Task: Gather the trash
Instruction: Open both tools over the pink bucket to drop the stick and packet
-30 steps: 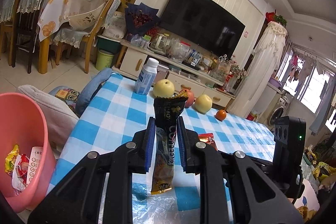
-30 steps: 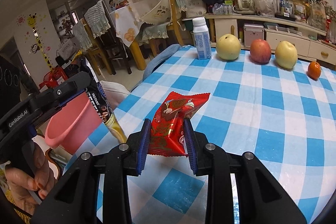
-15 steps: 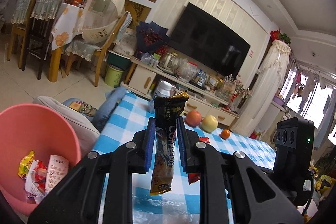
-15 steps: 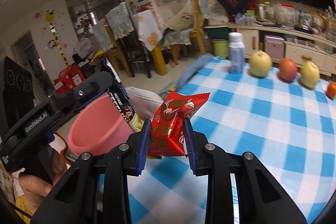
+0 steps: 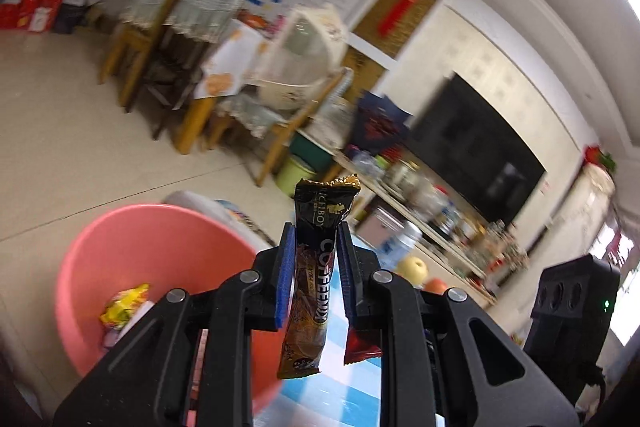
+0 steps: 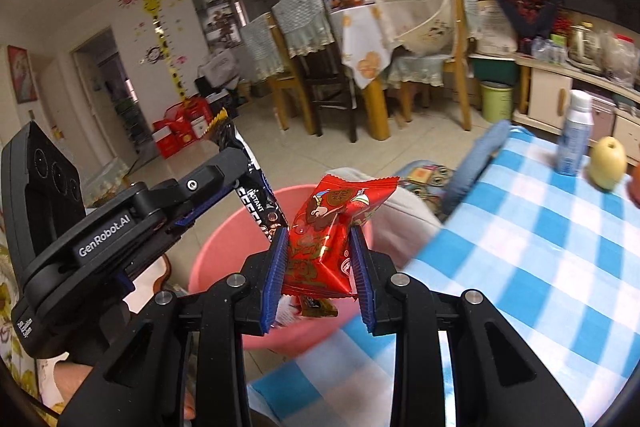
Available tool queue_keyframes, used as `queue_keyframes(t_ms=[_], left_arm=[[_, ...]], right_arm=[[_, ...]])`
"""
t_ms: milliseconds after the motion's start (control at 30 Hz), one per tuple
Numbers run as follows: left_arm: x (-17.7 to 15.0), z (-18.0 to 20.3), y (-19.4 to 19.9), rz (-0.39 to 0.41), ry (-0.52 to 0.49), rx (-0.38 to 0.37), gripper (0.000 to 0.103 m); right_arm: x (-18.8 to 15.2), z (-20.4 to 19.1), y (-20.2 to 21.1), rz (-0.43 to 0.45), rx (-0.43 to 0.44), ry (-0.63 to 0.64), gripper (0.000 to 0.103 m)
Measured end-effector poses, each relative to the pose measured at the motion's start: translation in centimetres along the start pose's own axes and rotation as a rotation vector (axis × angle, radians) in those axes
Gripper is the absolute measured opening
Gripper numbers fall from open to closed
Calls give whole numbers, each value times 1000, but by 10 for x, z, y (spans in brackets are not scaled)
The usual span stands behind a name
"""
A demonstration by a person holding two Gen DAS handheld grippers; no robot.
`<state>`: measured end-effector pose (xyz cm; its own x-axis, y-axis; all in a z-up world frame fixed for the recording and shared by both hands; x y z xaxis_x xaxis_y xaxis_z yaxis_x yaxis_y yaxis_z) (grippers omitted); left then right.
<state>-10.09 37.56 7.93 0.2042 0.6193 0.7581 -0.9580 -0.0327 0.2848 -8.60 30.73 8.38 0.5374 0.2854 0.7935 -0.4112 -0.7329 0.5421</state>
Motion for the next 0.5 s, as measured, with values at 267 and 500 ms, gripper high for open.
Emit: queue_keyframes(t_ms=[267,500], left_arm=[[3,-45,-12,-40,70,173,59],[2,-44,-16,-58,-5,260,86]], right_arm=[[-10,-10,-52,-83,20,7,50],[-21,27,-30,-48,-22,-108,66]])
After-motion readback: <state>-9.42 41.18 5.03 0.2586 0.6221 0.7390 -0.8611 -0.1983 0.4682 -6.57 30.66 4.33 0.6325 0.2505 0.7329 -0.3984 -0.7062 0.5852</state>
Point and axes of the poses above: each gripper's, at about its wrist camera, not at the fingertips, and y roughly against the way its jaws point, z to its right, x to its top, the point moved 9 cm from there along -y, roughly the way its jaws point, and after that the axes turned 2 degrees about -z, right-handed, at the moved point
